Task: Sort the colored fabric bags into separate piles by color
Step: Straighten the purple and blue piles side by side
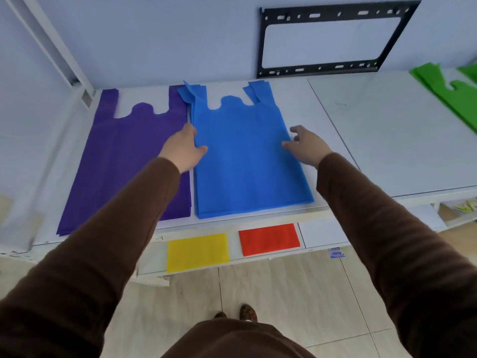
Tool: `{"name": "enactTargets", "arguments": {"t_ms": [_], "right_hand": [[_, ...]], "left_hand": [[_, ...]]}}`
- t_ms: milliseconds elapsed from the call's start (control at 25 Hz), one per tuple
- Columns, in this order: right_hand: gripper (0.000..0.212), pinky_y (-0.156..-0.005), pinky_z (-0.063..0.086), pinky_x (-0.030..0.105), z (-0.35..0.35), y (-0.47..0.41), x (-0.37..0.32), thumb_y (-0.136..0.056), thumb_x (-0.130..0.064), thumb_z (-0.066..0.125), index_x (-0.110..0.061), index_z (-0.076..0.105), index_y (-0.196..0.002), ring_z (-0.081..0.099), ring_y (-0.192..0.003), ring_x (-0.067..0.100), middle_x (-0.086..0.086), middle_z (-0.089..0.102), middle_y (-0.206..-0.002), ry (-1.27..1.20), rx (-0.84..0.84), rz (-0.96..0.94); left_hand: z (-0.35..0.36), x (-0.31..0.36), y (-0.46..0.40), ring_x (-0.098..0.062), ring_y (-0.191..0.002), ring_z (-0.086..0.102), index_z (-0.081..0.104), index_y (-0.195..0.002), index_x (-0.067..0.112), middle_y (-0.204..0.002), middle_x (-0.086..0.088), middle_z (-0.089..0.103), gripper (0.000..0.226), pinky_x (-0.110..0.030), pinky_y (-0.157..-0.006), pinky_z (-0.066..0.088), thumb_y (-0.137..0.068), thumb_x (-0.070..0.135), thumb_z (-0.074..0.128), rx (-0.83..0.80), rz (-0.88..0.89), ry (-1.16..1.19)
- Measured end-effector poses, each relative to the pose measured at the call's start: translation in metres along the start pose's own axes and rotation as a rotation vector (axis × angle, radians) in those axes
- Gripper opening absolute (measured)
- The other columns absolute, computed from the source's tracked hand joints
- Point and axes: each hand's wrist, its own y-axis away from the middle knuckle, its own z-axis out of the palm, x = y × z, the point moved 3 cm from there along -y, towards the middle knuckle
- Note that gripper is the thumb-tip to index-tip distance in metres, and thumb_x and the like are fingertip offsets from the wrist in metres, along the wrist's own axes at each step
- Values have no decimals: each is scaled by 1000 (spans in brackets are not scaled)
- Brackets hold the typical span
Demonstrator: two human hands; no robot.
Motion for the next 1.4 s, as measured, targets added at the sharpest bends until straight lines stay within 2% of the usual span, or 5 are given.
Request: {"name": "enactTargets", "arguments": {"t_ms": [360, 560, 760, 1040, 1400], "right_hand": [[65, -102, 45, 36, 5, -85, -24, -87, -18, 64, -25, 38, -146, 53, -123, 29, 11, 48, -142, -201, -4, -51], [61, -104, 42, 38, 14, -92, -10, -87, -20, 64, -26, 42, -143, 46, -128, 29, 9, 47, -141, -40, 29, -126], [55, -109, 38, 39, 15, -90, -13, -91, -23, 59, -21, 44, -144, 41, -132, 31, 10, 46, -143, 54, 52, -150], [57, -112, 29, 38, 4, 8, 22, -91, -32, 60, -22, 44, -145, 38, -133, 34, 10, 41, -150, 236, 44, -281], [63, -113, 29, 34, 22, 100, 55, -84, -58, 61, -35, 48, -141, 29, -135, 18, -3, 39, -151, 319, -65, -577]], "left_hand": [[-9, 1, -114, -32, -116, 55, 22, -149, 27, -136, -14, 48, 79, -33, -83, 43, -84, 6, 62, 120, -53, 150], [-5, -18, -142, -22, -142, 33, 28, -152, 26, -157, 3, 28, 89, -34, -115, 32, -79, -9, 63, -3, 57, 316], [-10, -18, -140, -32, -148, 6, 32, -151, 27, -164, 1, 7, 73, -38, -118, 16, -87, 19, 65, 33, -1, -66], [-9, 13, -4, -30, -132, 35, 49, -139, 22, -145, -6, 44, 50, -38, -111, 27, -91, 34, 60, 27, 312, -186], [33, -2, 102, -11, -138, 25, 39, -143, 43, -153, 14, 33, 67, -39, -112, 32, -82, 68, 51, -170, 532, -343]]}}
